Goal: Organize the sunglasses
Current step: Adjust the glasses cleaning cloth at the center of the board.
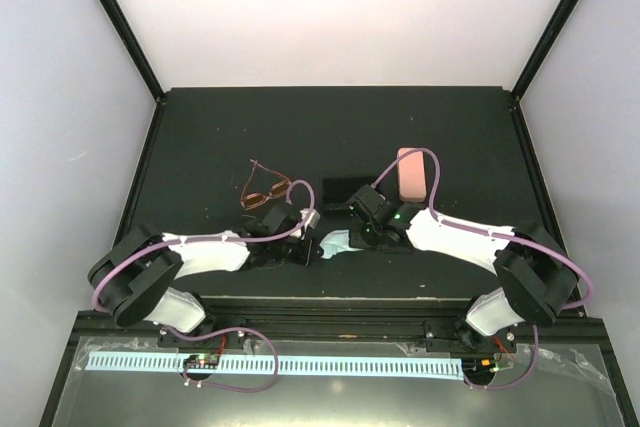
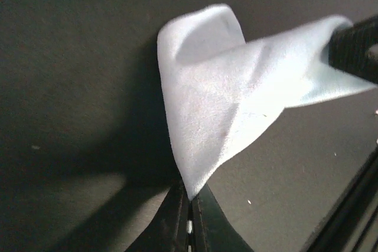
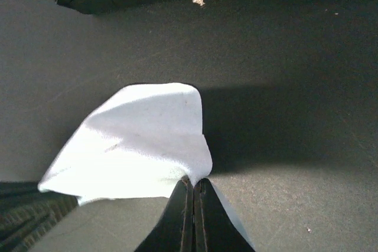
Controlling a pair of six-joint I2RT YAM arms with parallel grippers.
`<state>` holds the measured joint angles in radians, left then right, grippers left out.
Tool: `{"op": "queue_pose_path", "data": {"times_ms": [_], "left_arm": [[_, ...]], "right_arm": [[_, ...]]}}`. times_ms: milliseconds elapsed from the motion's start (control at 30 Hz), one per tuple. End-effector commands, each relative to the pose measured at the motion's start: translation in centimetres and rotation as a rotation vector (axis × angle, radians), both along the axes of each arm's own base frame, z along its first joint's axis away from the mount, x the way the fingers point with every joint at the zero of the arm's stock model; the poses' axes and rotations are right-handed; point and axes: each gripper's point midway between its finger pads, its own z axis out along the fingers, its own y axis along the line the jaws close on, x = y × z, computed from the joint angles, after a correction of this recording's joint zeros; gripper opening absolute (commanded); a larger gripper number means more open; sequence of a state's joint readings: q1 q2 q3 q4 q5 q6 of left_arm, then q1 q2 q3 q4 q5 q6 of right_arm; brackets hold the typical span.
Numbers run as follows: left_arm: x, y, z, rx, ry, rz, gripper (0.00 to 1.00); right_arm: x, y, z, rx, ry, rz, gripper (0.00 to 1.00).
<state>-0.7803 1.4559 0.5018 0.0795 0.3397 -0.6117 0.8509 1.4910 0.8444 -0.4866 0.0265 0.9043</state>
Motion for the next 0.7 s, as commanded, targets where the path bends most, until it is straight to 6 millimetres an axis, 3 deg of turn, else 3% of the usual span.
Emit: {"op": "queue_pose_path", "data": {"times_ms": [0, 300, 667], "left_arm": [[2.6, 0.8, 2.8, 0.044, -0.144, 0.075, 0.02], [2.0, 3.2, 8.1, 0.129, -0.247, 0.037, 0.02], [0.9, 3.5, 7.6, 0.199, -0.169, -0.018, 0.02]], "right_arm": [[0.3, 0.6, 2.0, 0.042, -0.033, 0.036, 0.01], [-0.6, 0.8, 4.4, 0.039, -0.025, 0.152, 0.01], [-2.1, 2.1, 3.3, 0.088, 0.068, 0.216, 0.01]]}}
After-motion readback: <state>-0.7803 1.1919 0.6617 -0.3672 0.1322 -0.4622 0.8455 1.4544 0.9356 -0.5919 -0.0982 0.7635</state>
